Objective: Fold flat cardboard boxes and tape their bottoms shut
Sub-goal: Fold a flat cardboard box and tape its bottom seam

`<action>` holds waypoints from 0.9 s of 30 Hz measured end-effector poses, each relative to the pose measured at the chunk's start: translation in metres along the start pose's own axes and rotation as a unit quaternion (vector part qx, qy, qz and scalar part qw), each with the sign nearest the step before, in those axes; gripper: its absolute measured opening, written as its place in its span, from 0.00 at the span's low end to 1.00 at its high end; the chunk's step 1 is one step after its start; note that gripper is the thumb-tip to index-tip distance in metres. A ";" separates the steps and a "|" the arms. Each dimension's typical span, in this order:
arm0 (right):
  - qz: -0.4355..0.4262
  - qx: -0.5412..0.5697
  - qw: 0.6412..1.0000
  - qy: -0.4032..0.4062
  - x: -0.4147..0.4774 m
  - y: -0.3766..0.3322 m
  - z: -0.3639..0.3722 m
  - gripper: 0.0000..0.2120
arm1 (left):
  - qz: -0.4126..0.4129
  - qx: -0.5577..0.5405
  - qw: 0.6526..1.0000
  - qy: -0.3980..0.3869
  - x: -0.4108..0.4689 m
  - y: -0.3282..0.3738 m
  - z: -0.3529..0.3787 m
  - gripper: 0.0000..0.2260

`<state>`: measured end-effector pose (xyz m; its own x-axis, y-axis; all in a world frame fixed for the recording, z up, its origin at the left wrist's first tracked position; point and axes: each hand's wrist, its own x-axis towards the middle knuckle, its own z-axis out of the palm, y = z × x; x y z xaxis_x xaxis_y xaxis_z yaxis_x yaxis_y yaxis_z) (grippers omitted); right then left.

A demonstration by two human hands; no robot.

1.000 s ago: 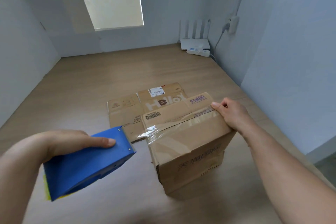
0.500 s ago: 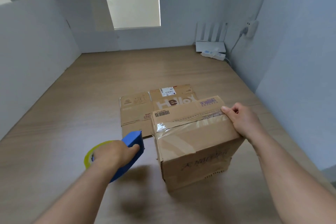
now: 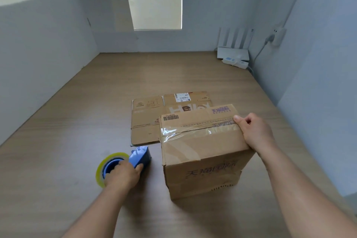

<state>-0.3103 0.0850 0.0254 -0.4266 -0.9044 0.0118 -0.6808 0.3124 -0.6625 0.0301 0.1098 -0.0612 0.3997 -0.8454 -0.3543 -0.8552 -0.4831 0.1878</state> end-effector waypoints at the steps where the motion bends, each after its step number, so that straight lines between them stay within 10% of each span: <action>1: -0.002 -0.003 1.000 0.002 0.000 0.001 0.000 0.17 | 0.001 -0.066 0.998 0.009 -0.007 0.012 -0.009 0.24; 4: -0.006 -0.008 1.000 0.005 0.000 0.001 0.002 0.17 | 0.078 -0.305 0.948 0.046 -0.034 0.067 -0.038 0.24; 8: -0.014 -0.007 1.000 0.005 0.000 0.002 0.001 0.17 | 0.106 -0.289 0.951 0.010 -0.063 0.120 -0.054 0.44; 14: -0.025 0.015 0.999 -0.018 0.001 0.004 0.004 0.17 | 0.107 -0.428 0.897 -0.036 -0.048 0.095 -0.046 0.23; 19: -0.041 0.012 0.996 -0.082 0.016 0.005 -0.007 0.18 | 0.199 -0.398 0.877 -0.181 -0.059 0.051 -0.054 0.33; 27: -0.111 -0.155 0.972 -0.141 0.033 -0.034 0.005 0.24 | 0.298 -0.224 0.924 -0.087 -0.126 0.037 -0.027 0.54</action>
<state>-0.2982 0.0426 0.0445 -0.0995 -0.9894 -0.1058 -0.9026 0.1345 -0.4089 -0.0427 0.1923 0.0147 -0.1892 -0.9614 -0.1999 -0.6680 -0.0232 0.7438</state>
